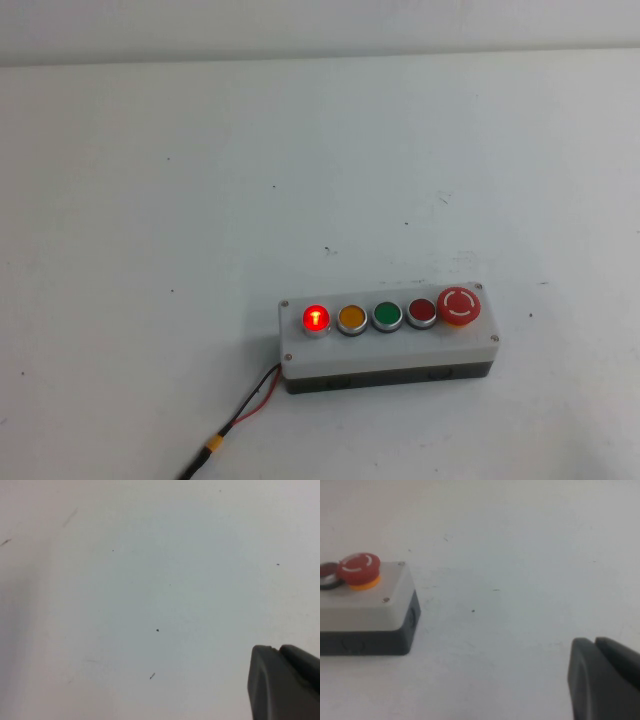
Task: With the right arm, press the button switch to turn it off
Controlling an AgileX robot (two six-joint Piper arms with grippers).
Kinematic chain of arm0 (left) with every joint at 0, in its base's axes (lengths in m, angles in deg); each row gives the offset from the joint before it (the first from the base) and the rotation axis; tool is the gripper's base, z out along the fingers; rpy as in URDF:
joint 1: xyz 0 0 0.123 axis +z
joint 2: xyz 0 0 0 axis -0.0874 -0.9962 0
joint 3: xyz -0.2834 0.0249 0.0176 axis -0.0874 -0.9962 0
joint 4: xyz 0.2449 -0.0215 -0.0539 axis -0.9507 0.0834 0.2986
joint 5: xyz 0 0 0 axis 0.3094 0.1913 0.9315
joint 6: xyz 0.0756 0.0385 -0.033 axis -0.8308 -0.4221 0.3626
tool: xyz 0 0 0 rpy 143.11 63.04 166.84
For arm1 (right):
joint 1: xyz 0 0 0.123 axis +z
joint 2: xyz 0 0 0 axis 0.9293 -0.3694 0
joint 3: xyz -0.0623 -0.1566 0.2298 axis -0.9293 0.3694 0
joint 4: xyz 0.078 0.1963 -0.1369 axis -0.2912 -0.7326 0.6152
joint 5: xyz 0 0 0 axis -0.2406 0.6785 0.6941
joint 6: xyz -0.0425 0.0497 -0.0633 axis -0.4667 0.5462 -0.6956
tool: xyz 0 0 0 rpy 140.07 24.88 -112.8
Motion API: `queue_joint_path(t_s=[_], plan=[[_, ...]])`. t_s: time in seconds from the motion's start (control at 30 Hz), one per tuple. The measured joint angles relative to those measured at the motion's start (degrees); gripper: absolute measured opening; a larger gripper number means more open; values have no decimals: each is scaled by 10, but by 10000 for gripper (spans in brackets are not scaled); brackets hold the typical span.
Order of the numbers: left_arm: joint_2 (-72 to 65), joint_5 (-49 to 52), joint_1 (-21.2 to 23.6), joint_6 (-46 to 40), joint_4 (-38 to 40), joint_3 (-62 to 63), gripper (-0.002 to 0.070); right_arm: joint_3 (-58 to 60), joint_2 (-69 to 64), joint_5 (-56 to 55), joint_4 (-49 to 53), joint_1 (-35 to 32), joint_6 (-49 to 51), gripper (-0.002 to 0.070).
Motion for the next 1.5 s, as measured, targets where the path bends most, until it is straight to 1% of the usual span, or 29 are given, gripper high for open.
queue_joint_path(t_s=[0.17,0.33,0.43,0.53,0.63,0.7,0.8,0.97,1.1,1.2,1.3,1.4,1.5], plan=[[0,0,0,0,0,0,-2,0,0,-40,-139,0,0,-16],[0,0,0,0,0,0,-2,0,0,-124,-355,0,-4,-16],[0,0,0,0,0,0,-2,0,0,-161,-411,0,-10,-16],[0,0,0,0,0,0,-2,-1,0,-149,-428,0,-13,-16],[0,0,0,0,0,0,-2,-39,-9,-86,-428,0,-14,-15],[0,0,0,0,0,0,-2,-85,-45,-35,-411,0,-14,-15],[0,0,0,0,0,0,-2,-181,-137,78,-359,0,-14,-15],[0,0,0,0,0,0,-2,-339,-344,259,-267,0,-14,-15],[0,0,0,0,0,0,-2,-444,-482,342,-201,0,-14,-15],[0,0,0,0,0,0,-2,-506,-576,367,-180,5,-14,-15],[0,0,0,0,0,0,-2,-559,-646,368,-152,42,-1,-15],[0,0,0,0,0,0,-2,-610,-706,365,-110,109,36,-15],[0,0,0,0,0,0,-2,-662,-771,365,-52,191,87,-15]])
